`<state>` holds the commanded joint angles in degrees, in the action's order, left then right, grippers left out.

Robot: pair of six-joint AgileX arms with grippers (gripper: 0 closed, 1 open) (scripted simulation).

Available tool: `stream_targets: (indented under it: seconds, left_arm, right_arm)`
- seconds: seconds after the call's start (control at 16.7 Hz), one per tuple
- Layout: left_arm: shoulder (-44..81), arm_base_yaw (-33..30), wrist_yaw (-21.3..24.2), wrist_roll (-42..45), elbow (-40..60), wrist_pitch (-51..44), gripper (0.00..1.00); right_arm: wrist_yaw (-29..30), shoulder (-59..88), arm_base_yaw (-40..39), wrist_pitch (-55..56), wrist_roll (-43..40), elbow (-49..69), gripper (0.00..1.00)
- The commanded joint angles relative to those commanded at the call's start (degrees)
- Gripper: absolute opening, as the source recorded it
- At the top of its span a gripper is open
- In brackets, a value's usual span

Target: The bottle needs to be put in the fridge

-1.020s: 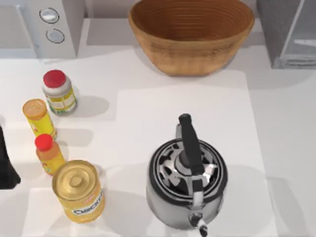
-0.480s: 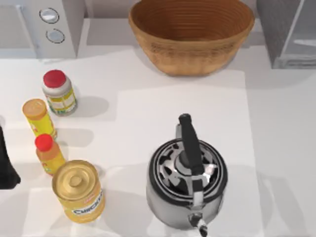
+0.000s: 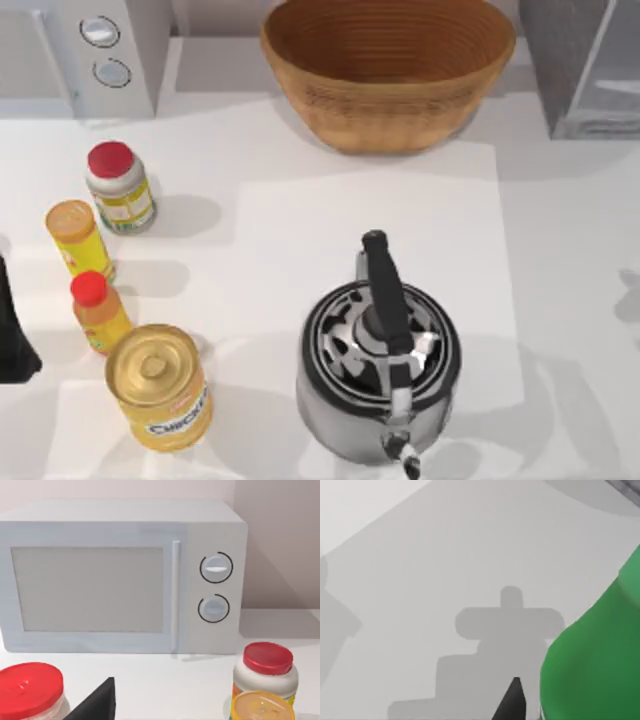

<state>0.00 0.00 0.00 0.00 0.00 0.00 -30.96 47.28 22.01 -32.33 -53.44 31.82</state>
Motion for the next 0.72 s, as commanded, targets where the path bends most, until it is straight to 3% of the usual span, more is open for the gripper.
stream_targets:
  seconds: [0.36,0.72]
  left_arm:
    - [0.0,0.0,0.0,0.0,0.0,0.0,1.0]
    - [0.0,0.0,0.0,0.0,0.0,0.0,1.0]
  right_arm:
    - [21.1,-30.3,-15.9,17.2,33.1,-17.9,0.01]
    - [30.2,-45.6,-21.7,30.7,51.7,-30.7,0.01]
